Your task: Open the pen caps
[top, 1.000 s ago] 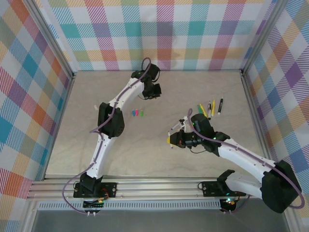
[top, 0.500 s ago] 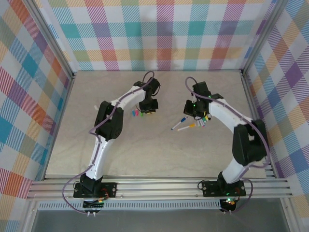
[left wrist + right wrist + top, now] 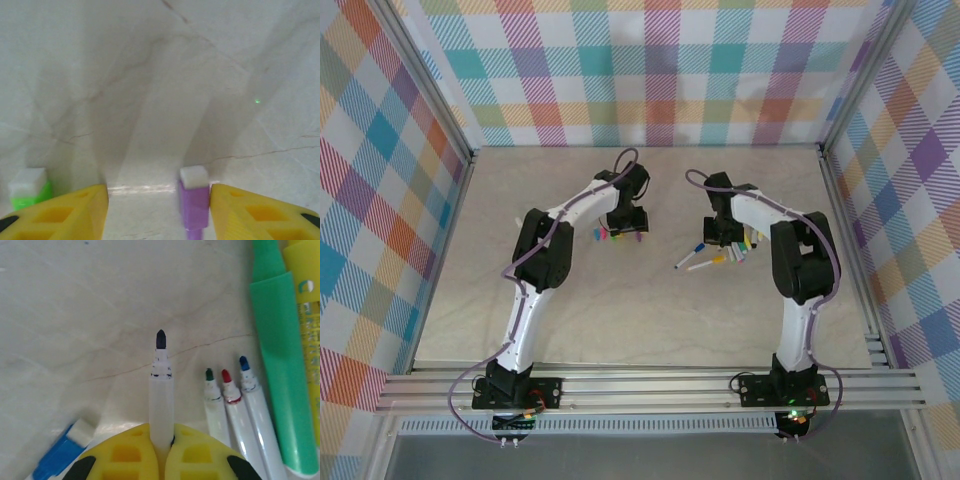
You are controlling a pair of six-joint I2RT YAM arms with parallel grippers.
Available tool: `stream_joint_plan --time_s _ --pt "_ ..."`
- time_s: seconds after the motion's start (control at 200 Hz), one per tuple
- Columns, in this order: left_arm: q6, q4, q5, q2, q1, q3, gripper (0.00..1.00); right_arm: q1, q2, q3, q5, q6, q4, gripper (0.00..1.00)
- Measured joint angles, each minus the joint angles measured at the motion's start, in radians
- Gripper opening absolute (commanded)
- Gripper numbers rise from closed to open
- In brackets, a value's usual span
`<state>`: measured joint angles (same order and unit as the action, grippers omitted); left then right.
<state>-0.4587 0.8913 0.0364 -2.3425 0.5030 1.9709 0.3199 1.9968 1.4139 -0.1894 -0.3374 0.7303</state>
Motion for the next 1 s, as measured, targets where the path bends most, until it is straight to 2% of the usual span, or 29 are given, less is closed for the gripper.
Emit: stream_joint_plan --time_s 0.255,0.515,0.61,0.7,0.805,0.88,1.0 --pt "0.003 0.023 -0.033 0.027 -0.008 -0.004 0.56 0.0 0.039 0.041 -0.082 0.01 0.046 0.29" --pt "0.033 0.023 -0.066 0.071 0.039 0.001 0.56 0.0 0.011 0.033 -0.094 -0.002 0.056 0.31" --pt "0.063 0.019 -0.073 0.071 0.09 0.022 0.56 0.0 -0.088 -0.02 -0.078 -0.024 0.045 0.32" --pt "0.095 0.015 -0.075 0.071 0.151 0.057 0.58 0.0 -0.245 -0.083 -0.051 -0.051 0.038 0.34" --pt "0.132 0.002 -0.069 0.071 0.205 0.108 0.62 0.0 -0.418 -0.142 -0.005 -0.087 0.019 0.42" --pt "0.155 -0.017 -0.053 0.063 0.24 0.144 0.65 0.0 -0.499 -0.187 0.03 -0.105 -0.002 0.46" --pt "0.204 -0.035 -0.034 0.023 0.282 0.216 0.64 0.0 -0.57 -0.271 0.072 -0.131 -0.01 0.46"
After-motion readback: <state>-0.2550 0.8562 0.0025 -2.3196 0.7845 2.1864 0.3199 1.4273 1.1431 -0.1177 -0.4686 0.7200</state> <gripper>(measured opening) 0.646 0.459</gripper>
